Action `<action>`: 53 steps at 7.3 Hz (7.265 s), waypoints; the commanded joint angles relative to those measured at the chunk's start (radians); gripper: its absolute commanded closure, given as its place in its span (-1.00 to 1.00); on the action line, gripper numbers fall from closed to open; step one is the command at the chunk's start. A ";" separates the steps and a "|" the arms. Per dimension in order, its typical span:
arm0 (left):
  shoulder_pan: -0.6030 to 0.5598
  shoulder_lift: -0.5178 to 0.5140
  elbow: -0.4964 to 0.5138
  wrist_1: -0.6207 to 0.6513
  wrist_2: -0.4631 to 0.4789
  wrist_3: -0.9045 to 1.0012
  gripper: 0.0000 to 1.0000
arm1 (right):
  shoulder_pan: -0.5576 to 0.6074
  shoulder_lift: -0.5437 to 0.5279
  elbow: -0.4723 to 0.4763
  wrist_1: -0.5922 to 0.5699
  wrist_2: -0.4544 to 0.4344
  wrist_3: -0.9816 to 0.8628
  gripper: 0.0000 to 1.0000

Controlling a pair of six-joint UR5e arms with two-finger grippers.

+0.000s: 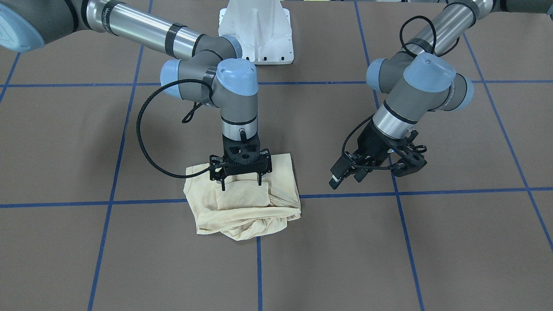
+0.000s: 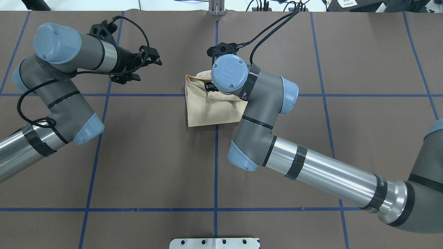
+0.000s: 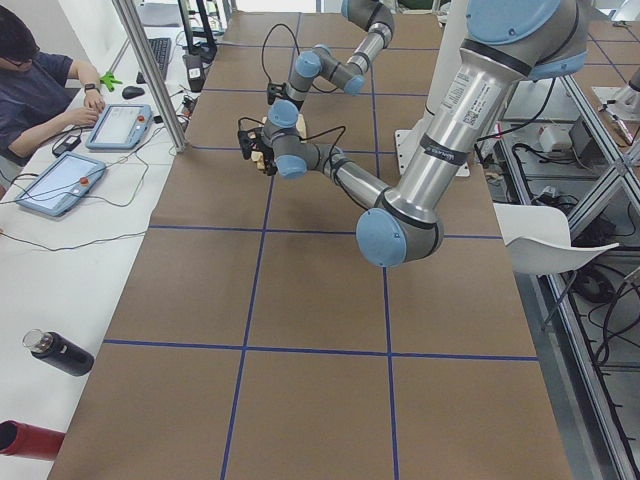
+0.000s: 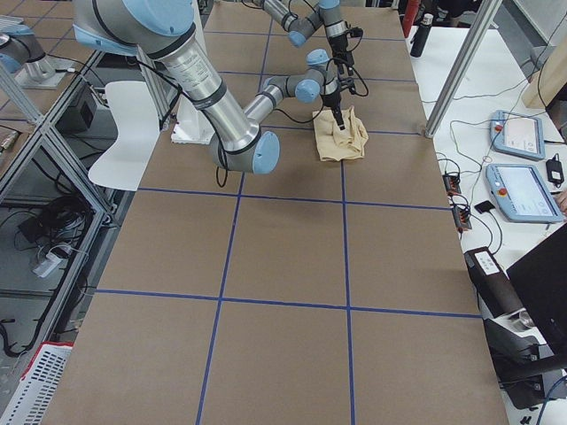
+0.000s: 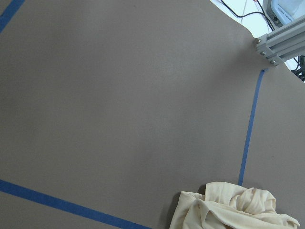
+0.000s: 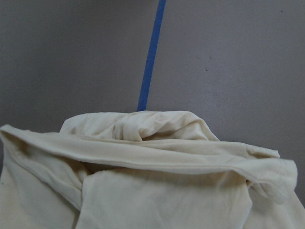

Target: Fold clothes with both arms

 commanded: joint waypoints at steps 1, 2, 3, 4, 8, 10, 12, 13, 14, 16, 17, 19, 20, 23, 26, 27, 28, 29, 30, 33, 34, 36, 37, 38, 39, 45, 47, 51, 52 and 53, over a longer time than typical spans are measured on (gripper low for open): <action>0.000 0.000 0.003 -0.001 0.003 0.000 -0.97 | 0.008 0.003 -0.031 0.046 -0.052 -0.005 -1.00; 0.002 0.000 0.003 -0.001 0.005 0.000 -0.97 | 0.005 0.007 -0.090 0.136 -0.067 -0.004 -1.00; 0.002 -0.002 0.003 -0.001 0.005 -0.002 -0.97 | -0.003 0.010 -0.130 0.187 -0.087 -0.004 -1.00; 0.002 -0.005 0.003 -0.001 0.005 -0.002 -0.98 | -0.015 0.006 -0.135 0.190 -0.089 -0.004 -1.00; 0.002 -0.008 0.001 -0.001 0.003 -0.002 -0.97 | -0.041 -0.023 -0.134 0.193 -0.092 0.002 -1.00; 0.002 -0.011 -0.003 0.000 0.002 -0.002 -0.97 | -0.026 -0.017 -0.117 0.192 -0.081 -0.002 -1.00; 0.002 -0.012 -0.008 0.000 0.000 -0.002 -0.97 | -0.004 -0.017 -0.054 0.177 -0.003 -0.005 -1.00; 0.002 -0.011 -0.008 0.000 0.000 -0.002 -0.97 | 0.014 -0.019 -0.054 0.176 -0.001 -0.007 -1.00; 0.002 -0.012 -0.008 0.000 0.000 -0.002 -0.98 | 0.034 -0.020 -0.060 0.176 0.003 -0.025 -1.00; 0.004 -0.014 -0.002 0.000 0.003 0.002 -0.97 | 0.033 -0.022 -0.086 0.172 0.011 -0.036 -1.00; 0.004 -0.012 0.004 0.000 0.003 0.014 -0.97 | 0.028 -0.020 -0.095 0.172 0.035 -0.027 -1.00; 0.002 -0.012 0.023 -0.003 0.002 0.025 -0.97 | 0.014 -0.020 -0.102 0.170 0.069 -0.024 -1.00; 0.002 -0.012 0.023 -0.003 0.002 0.025 -0.98 | 0.014 -0.020 -0.106 0.170 0.089 -0.022 -1.00; 0.002 -0.012 0.041 -0.006 0.002 0.023 -0.97 | 0.057 0.065 -0.218 0.172 0.092 -0.027 -1.00; 0.002 -0.008 0.041 -0.007 0.002 0.025 -0.97 | 0.097 0.157 -0.379 0.186 0.089 -0.039 -0.99; 0.000 -0.008 0.041 -0.007 0.002 0.025 -0.97 | 0.114 0.173 -0.393 0.186 0.089 -0.039 -0.99; -0.001 -0.008 0.038 -0.007 0.002 0.025 -0.97 | 0.120 0.172 -0.395 0.186 0.089 -0.039 -0.99; -0.012 -0.009 0.038 -0.006 0.002 0.026 -0.97 | 0.134 0.173 -0.395 0.186 0.094 -0.039 -0.99; -0.028 -0.014 0.034 -0.001 -0.004 0.067 -0.97 | 0.158 0.176 -0.393 0.186 0.114 -0.045 -0.99; -0.078 0.056 -0.049 0.000 -0.006 0.307 -0.98 | 0.288 0.059 -0.203 0.111 0.328 -0.128 -1.00; -0.099 0.148 -0.124 -0.001 -0.007 0.381 -0.98 | 0.348 -0.007 -0.078 0.000 0.415 -0.200 -1.00; -0.153 0.251 -0.180 0.000 -0.009 0.443 -0.98 | 0.458 -0.156 0.146 -0.215 0.503 -0.333 -1.00; -0.209 0.299 -0.186 0.000 -0.042 0.490 -0.98 | 0.523 -0.243 0.224 -0.277 0.572 -0.399 -1.00; -0.276 0.348 -0.183 0.000 -0.081 0.669 -0.98 | 0.598 -0.347 0.290 -0.287 0.606 -0.489 -1.00; -0.346 0.392 -0.177 0.003 -0.087 0.796 -0.98 | 0.664 -0.429 0.317 -0.288 0.608 -0.557 -1.00; -0.527 0.528 -0.093 -0.030 -0.115 1.137 -0.98 | 0.842 -0.730 0.343 -0.138 0.634 -0.660 -1.00; -0.549 0.569 -0.078 0.019 -0.171 1.157 -0.98 | 0.920 -0.718 0.250 -0.141 0.640 -0.726 -1.00; -0.694 0.588 -0.194 0.353 -0.182 1.567 -0.98 | 1.037 -0.762 0.098 -0.173 0.775 -1.044 -1.00; -0.713 0.595 -0.230 0.461 -0.182 1.654 -0.98 | 1.046 -0.796 0.108 -0.173 0.802 -1.050 -1.00; -0.716 0.600 -0.235 0.537 -0.185 1.673 -0.98 | 1.048 -0.809 0.113 -0.172 0.845 -1.049 -1.00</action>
